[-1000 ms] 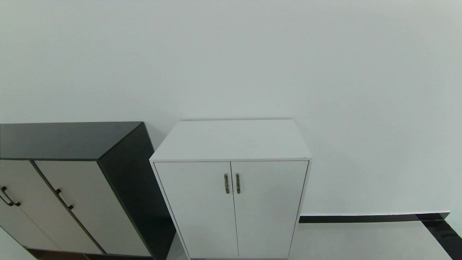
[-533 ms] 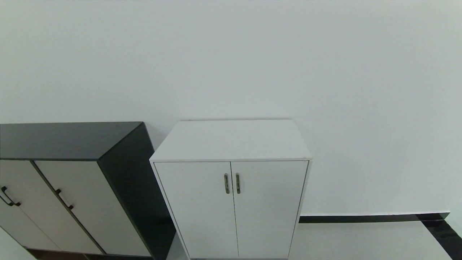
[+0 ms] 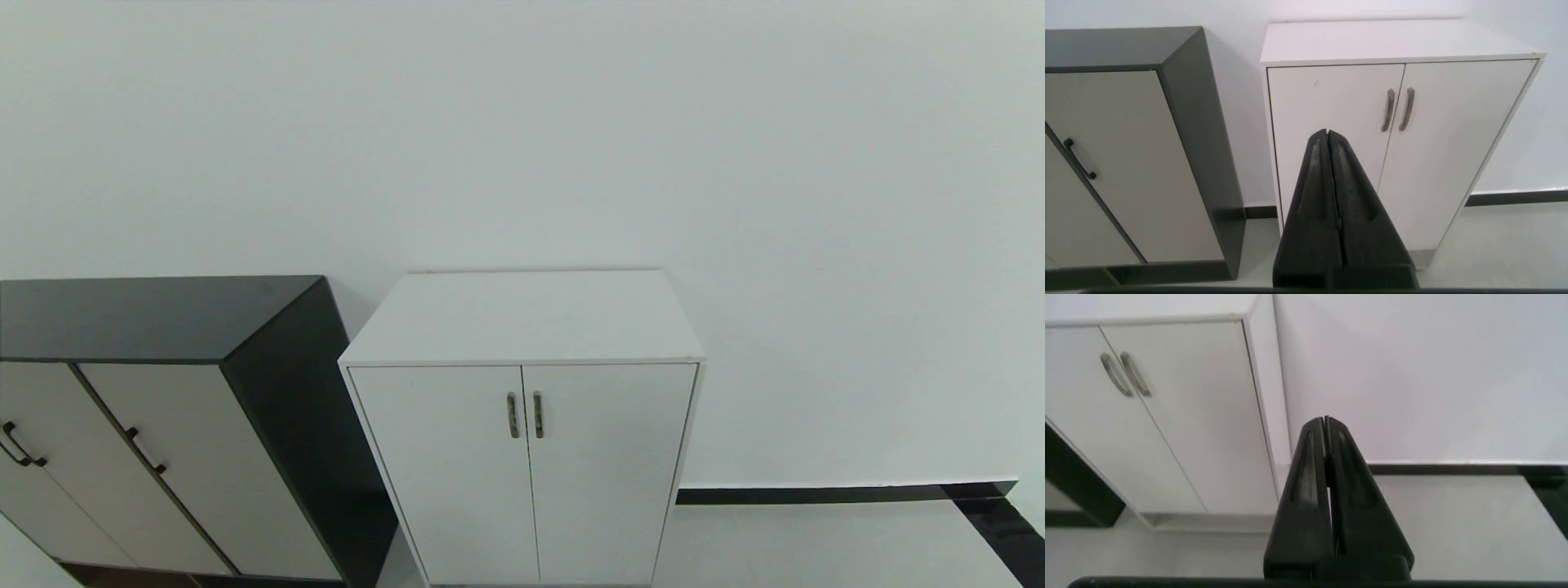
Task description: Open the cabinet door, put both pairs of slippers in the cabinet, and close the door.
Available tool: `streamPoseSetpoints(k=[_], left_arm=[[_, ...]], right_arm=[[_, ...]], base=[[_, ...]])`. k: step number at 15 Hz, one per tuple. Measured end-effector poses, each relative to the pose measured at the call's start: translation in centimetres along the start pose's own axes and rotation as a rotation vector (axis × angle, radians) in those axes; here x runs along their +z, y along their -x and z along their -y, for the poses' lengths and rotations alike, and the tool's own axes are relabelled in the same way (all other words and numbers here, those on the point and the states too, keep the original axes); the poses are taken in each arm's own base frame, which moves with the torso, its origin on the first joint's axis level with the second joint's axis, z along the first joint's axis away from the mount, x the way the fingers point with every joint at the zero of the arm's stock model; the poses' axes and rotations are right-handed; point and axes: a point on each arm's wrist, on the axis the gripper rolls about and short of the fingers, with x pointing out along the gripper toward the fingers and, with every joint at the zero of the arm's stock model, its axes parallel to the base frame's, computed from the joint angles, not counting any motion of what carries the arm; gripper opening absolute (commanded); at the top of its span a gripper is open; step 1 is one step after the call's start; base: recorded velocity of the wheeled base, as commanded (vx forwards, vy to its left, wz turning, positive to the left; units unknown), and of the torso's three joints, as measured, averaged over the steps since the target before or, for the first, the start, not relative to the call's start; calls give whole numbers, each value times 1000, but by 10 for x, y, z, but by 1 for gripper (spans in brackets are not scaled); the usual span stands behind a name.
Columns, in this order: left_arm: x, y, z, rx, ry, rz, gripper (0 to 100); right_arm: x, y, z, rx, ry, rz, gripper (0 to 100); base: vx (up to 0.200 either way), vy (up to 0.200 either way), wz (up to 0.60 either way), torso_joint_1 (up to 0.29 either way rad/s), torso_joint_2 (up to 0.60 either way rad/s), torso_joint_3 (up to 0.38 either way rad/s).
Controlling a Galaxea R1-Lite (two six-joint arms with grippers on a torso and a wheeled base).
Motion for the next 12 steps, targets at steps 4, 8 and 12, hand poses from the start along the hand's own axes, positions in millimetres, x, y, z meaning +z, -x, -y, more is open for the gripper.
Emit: streamPoseSetpoints(k=[4,8,12], left_arm=[[0,0,0,0,0,0,0],[0,0,0,0,0,0,0],[0,0,0,0,0,0,0]], right_arm=[[-1,4,0,-3,0,60,0],[-2,6,0,-3,0,80,0],[-2,6,0,-3,1,84,0]], base=[[0,0,0,0,0,0],[0,0,0,0,0,0],[0,0,0,0,0,0]])
